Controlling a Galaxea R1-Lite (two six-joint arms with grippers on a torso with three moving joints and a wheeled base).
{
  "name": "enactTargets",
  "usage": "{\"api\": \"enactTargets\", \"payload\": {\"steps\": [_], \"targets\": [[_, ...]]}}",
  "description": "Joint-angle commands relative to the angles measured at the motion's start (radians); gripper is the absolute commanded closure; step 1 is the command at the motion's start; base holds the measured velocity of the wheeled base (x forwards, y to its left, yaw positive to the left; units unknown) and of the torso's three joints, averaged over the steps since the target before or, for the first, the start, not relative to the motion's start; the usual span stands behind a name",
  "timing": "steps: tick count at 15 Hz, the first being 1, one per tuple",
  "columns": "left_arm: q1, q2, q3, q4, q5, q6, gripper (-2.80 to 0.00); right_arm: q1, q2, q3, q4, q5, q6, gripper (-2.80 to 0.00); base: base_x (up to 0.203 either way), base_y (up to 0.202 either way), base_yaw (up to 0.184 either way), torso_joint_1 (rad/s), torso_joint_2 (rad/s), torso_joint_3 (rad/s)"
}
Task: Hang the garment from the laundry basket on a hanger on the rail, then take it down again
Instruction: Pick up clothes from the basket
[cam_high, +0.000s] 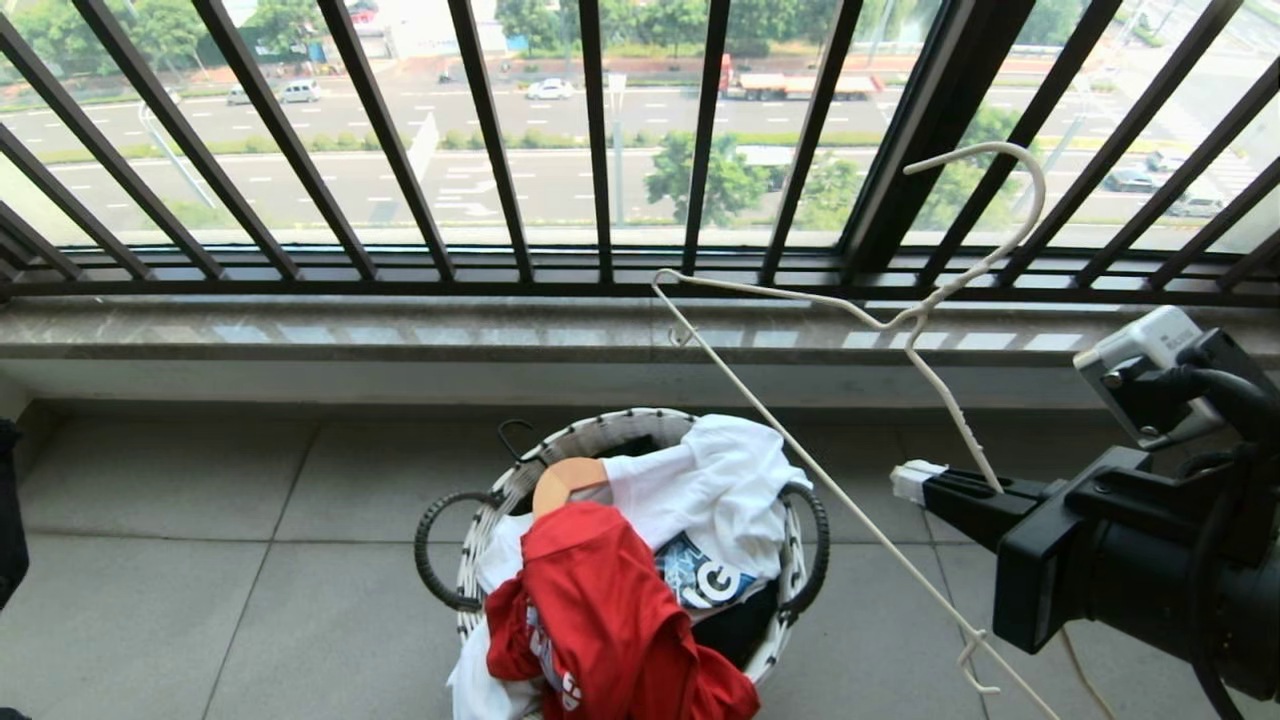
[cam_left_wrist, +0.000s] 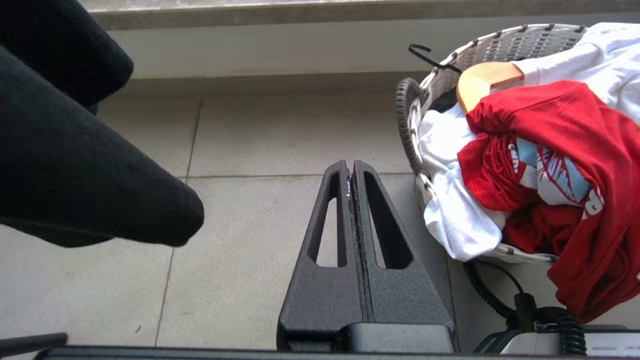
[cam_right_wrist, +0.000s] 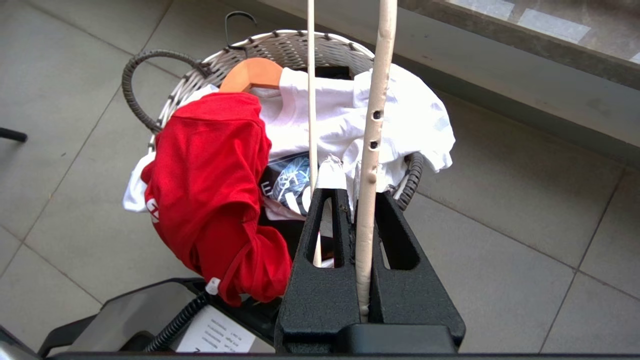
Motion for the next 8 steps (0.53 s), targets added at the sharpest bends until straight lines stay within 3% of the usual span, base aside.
{"api": "enactTargets", "payload": {"steps": [1,3,6,8], "targets": [[-0.001,0.135,-0.112,-0.001,-0.026,0.016,0.00,0.001,-0.003,-0.002,-0.002,-0.001,-0.006,0.00,0.000,0.000,0.000,0.000,0.00,0.000],[-0.001,0.292,-0.228,-0.001,-0.093,0.036,0.00,-0.001,0.000,-0.008,-0.002,-0.001,-0.005,0.00,0.000,0.000,0.000,0.000,0.00,0.000],[-0.006,0.591,-0.386,0.003,-0.254,0.076,0.00,-0.001,0.001,-0.013,-0.002,-0.003,-0.004,0.00,0.000,0.000,0.000,0.000,0.00,0.000],[-0.070,0.818,-0.475,0.008,-0.314,0.095,0.00,-0.002,-0.002,-0.015,-0.002,-0.001,-0.001,0.00,0.000,0.000,0.000,0.000,0.00,0.000]]}}
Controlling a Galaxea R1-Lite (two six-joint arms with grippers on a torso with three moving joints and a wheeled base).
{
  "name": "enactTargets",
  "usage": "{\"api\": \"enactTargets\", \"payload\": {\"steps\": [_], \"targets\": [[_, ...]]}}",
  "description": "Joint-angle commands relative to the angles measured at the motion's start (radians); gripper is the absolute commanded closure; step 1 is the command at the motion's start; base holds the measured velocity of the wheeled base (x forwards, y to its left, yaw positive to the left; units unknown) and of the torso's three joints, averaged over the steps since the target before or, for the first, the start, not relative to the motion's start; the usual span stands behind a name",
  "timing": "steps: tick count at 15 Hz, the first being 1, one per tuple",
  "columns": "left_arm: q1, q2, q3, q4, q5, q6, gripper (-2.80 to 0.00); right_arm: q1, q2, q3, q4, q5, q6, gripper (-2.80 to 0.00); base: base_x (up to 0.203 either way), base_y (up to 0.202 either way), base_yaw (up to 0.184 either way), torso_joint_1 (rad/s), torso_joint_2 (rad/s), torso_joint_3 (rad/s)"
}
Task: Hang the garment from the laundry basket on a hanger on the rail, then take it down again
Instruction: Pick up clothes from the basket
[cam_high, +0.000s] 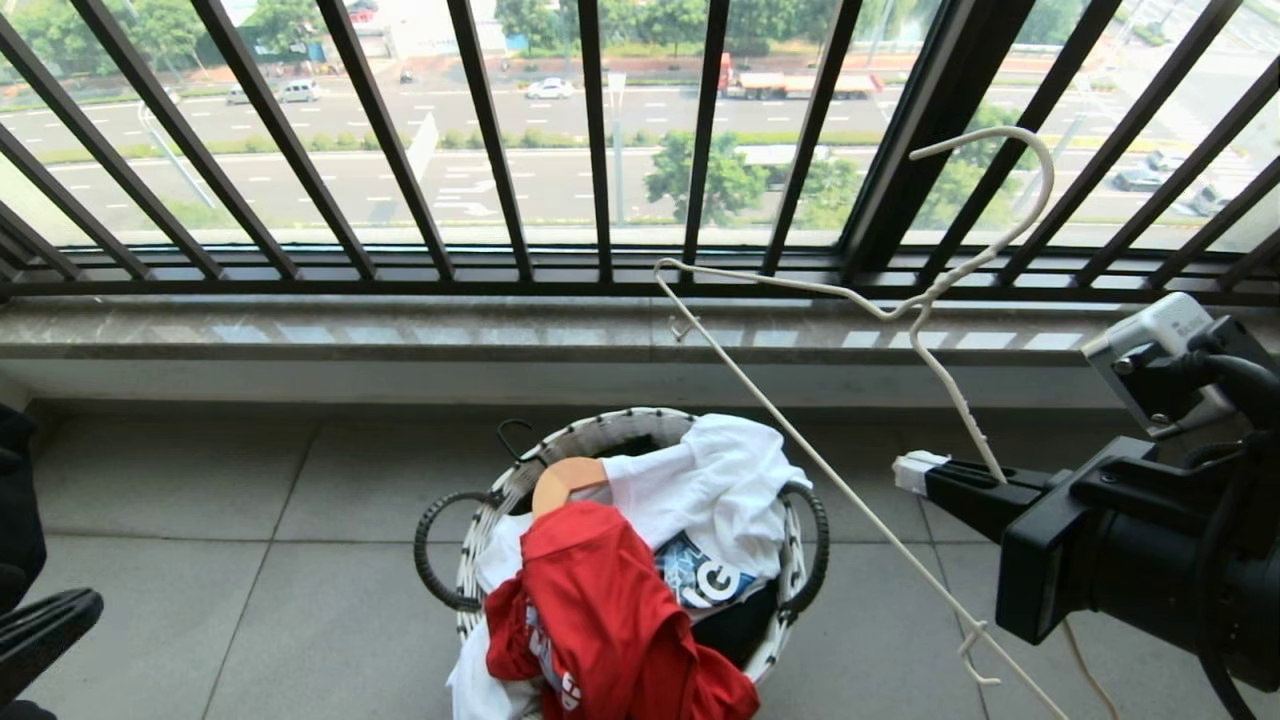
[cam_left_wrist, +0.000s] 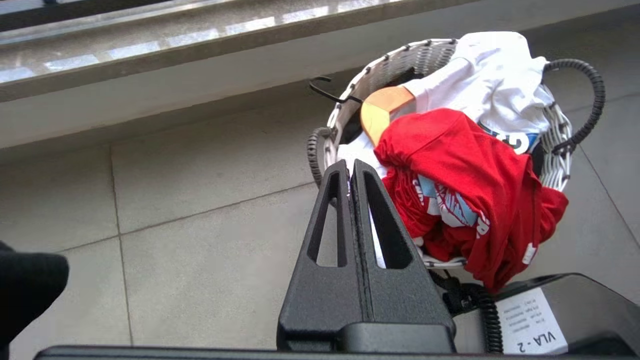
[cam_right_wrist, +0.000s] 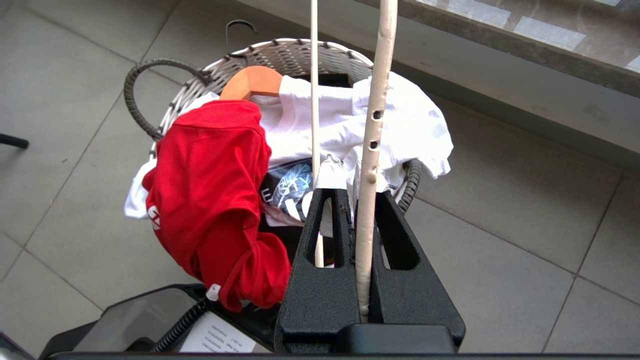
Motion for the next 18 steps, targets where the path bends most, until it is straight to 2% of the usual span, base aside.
{"api": "enactTargets", "payload": {"steps": [1,3,5,7,9,10,12,13,16,18], "targets": [[-0.115,0.365,-0.105,0.006,-0.039,0.009,0.00,-0.001,-0.002,-0.003,-0.003,-0.002,0.001,0.00,0.000,0.000,0.000,0.000,0.00,0.000],[-0.335,0.558,-0.184,0.011,-0.034,-0.003,0.00,-0.016,-0.002,-0.006,-0.004,-0.011,0.001,0.00,0.000,0.000,0.000,0.000,0.00,0.000],[-0.480,0.723,-0.274,0.012,0.014,-0.050,0.00,-0.047,-0.005,-0.013,-0.008,-0.013,-0.001,0.00,0.000,0.000,0.000,0.000,0.00,0.000],[-0.580,0.855,-0.346,0.018,0.066,-0.088,0.00,-0.069,0.006,-0.018,-0.036,-0.013,0.000,0.00,0.000,0.000,0.000,0.000,0.00,0.000],[-0.673,0.926,-0.355,0.020,0.090,-0.118,0.00,-0.096,0.037,-0.019,-0.041,-0.013,0.000,0.00,0.000,0.000,0.000,0.000,0.00,0.000],[-0.706,0.958,-0.353,0.021,0.116,-0.125,0.00,-0.103,0.047,-0.021,-0.044,-0.013,-0.002,0.00,0.000,0.000,0.000,0.000,0.00,0.000],[-0.727,1.037,-0.354,0.015,0.169,-0.127,0.00,-0.111,0.068,-0.025,-0.049,-0.012,-0.002,0.00,0.000,0.000,0.000,0.000,0.00,0.000],[-0.736,1.085,-0.355,0.012,0.198,-0.125,-2.80,-0.113,0.078,-0.024,-0.050,-0.011,-0.002,0.00,0.000,0.000,0.000,0.000,0.00,0.000],[-0.814,1.157,-0.355,-0.030,0.347,-0.132,-2.80,-0.114,0.082,-0.024,-0.050,-0.013,-0.002,0.00,0.000,0.000,0.000,0.000,0.00,0.000],[-0.849,1.193,-0.337,-0.112,0.369,-0.154,-2.80,-0.114,0.078,-0.026,-0.050,-0.013,-0.002,0.00,0.000,0.000,0.000,0.000,0.00,0.000]]}}
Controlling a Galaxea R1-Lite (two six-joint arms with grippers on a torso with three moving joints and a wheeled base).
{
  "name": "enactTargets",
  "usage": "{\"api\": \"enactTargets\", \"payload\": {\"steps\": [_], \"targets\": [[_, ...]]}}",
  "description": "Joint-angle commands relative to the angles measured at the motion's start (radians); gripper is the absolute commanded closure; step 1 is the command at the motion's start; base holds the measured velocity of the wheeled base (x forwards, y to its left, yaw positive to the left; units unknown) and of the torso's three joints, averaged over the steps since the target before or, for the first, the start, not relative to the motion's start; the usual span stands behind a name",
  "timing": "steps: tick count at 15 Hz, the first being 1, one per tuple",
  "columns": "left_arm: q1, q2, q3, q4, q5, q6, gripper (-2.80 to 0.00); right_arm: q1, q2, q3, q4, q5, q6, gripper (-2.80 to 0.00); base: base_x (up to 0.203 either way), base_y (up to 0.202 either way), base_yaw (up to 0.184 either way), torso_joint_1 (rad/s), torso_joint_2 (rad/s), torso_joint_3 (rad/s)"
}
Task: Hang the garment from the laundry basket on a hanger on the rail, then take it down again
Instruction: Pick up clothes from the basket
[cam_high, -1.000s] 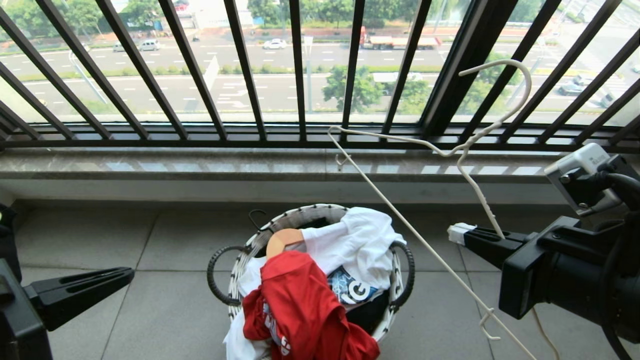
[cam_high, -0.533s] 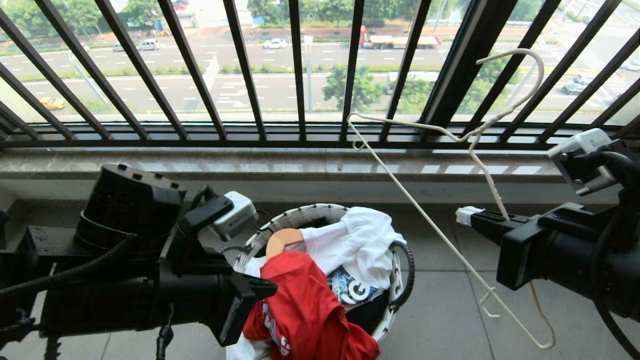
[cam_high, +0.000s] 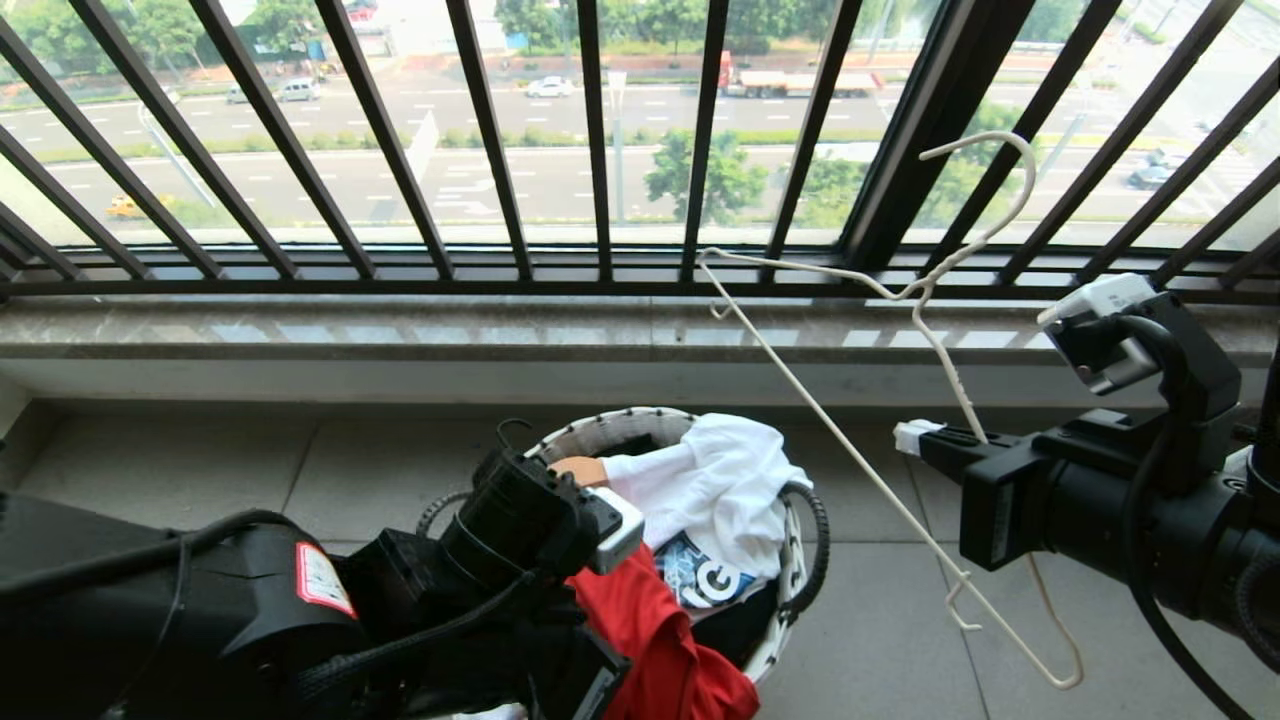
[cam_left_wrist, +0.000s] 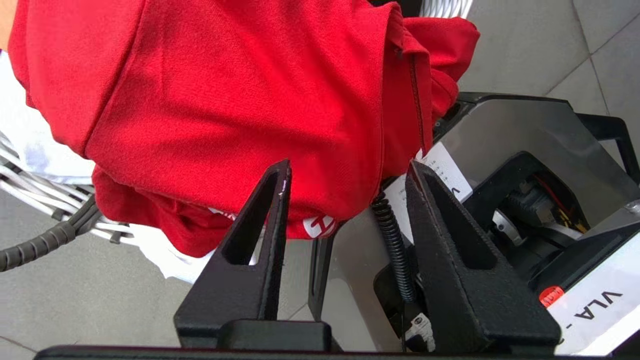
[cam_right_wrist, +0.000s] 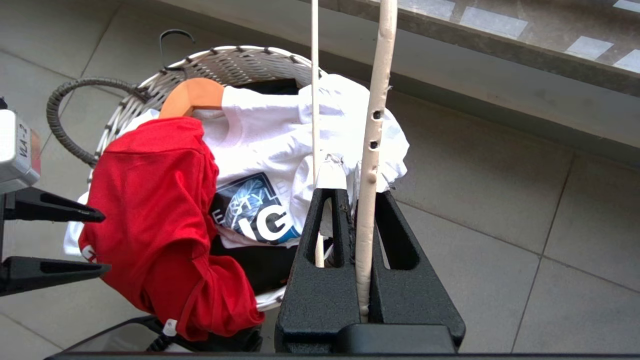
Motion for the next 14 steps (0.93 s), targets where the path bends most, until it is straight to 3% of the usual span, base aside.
{"api": "enactTargets", "payload": {"steps": [1,4,8,9,14], "targets": [[-0.035,0.064,0.028,-0.085,0.009,-0.013,-2.80,0.000,0.001,-0.001,-0.002,-0.002,0.000,0.00,0.000,0.000,0.000,0.000,0.00,0.000],[-0.037,0.071,0.065,-0.195,0.010,-0.013,-2.80,0.000,0.003,0.000,-0.009,-0.002,0.000,0.00,0.000,0.000,0.000,0.000,0.00,0.000],[-0.034,0.129,0.077,-0.227,0.054,-0.010,-2.80,0.000,0.005,0.000,-0.009,-0.002,0.000,0.00,0.000,0.000,0.000,0.000,0.00,0.000],[-0.029,0.150,0.079,-0.235,0.088,-0.005,0.00,0.000,0.003,0.000,-0.009,-0.002,0.000,0.00,0.000,0.000,0.000,0.000,0.00,0.000],[-0.019,0.160,0.083,-0.299,0.159,0.008,0.00,0.000,0.002,0.000,-0.009,-0.002,-0.001,0.00,0.000,0.000,0.000,0.000,0.00,0.000]]}}
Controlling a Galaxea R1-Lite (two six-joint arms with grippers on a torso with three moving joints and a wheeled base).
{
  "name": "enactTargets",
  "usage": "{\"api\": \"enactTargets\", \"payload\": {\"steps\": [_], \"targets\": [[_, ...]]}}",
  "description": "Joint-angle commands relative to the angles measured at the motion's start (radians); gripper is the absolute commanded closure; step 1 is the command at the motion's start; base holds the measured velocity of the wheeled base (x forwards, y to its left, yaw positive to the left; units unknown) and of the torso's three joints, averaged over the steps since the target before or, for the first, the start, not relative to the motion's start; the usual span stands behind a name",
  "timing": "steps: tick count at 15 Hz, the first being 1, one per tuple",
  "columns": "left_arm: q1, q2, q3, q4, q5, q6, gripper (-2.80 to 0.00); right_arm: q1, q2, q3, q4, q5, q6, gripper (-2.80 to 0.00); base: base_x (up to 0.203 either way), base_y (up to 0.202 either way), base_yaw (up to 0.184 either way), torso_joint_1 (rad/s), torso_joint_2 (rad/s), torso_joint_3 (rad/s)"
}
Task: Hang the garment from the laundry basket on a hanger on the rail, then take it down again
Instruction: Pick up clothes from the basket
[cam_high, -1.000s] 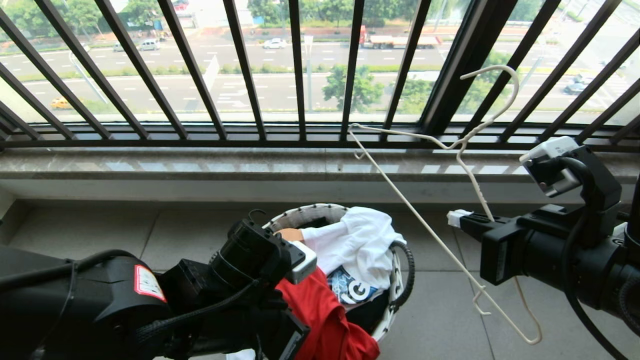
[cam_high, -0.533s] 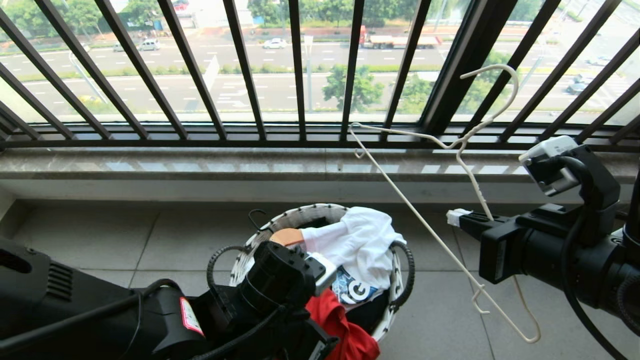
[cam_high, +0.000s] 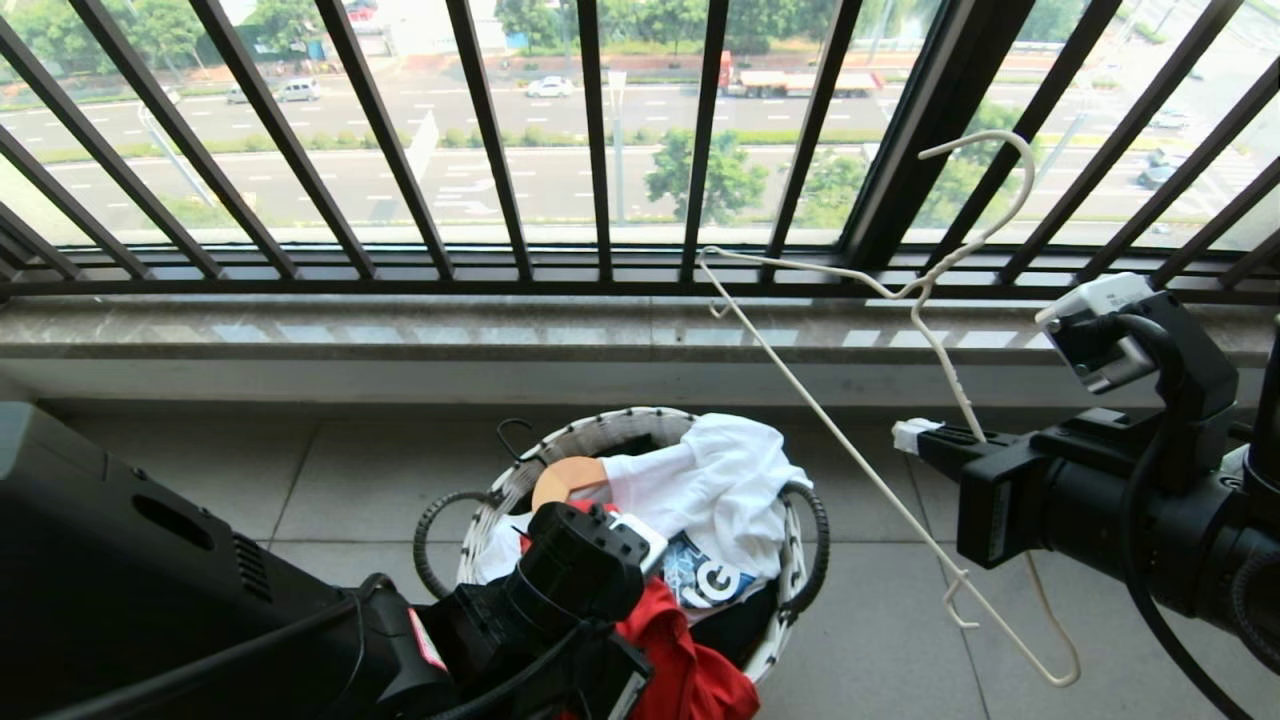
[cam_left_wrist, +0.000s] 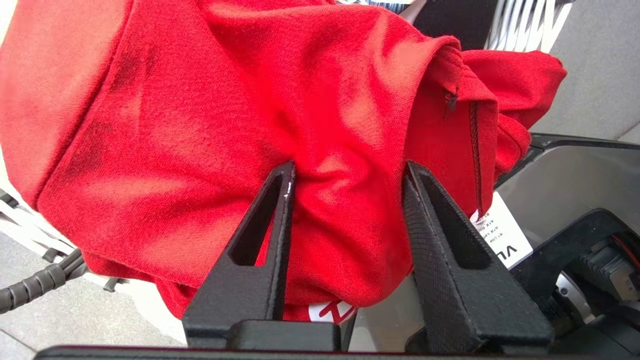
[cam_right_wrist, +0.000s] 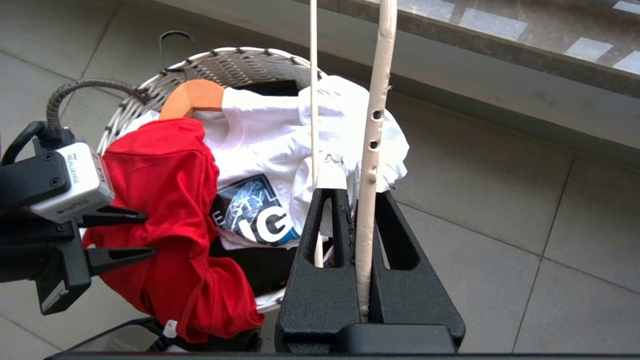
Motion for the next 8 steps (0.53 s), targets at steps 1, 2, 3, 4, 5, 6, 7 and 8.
{"api": "enactTargets", "payload": {"steps": [1,2,3,4,5,6,7,8], "targets": [[0.002,-0.014,0.002,-0.003,0.014,0.001,0.00,0.000,-0.002,0.000,-0.002,-0.002,0.000,0.00,0.000,0.000,0.000,0.000,0.00,0.000],[0.011,-0.013,0.002,-0.003,0.015,0.001,0.00,0.000,-0.002,0.000,-0.002,-0.002,0.000,0.00,0.000,0.000,0.000,0.000,0.00,0.000],[0.016,-0.018,0.003,-0.003,0.017,0.015,0.00,0.000,-0.003,0.000,-0.002,-0.002,0.000,0.00,0.000,0.000,0.000,0.000,0.00,0.000],[0.027,-0.035,0.005,-0.002,0.031,0.040,0.00,0.000,-0.004,0.000,-0.002,-0.002,0.000,0.00,0.000,0.000,0.000,0.000,0.00,0.000],[0.034,-0.066,0.007,-0.001,0.051,0.060,0.00,0.000,-0.004,0.000,-0.002,-0.002,0.000,0.00,0.000,0.000,0.000,0.000,0.00,0.000],[0.041,-0.108,0.008,0.005,0.067,0.076,0.00,0.000,-0.004,-0.001,-0.002,-0.002,0.000,0.00,0.000,0.000,0.000,0.000,0.00,0.000],[0.045,-0.150,0.014,0.009,0.087,0.099,0.00,0.000,-0.004,-0.001,-0.002,-0.002,0.000,0.00,0.000,0.000,0.000,0.000,0.00,0.000],[0.048,-0.198,0.023,0.011,0.124,0.139,0.00,0.000,-0.004,-0.001,-0.002,-0.002,0.000,0.00,0.000,0.000,0.000,0.000,0.00,0.000]]}}
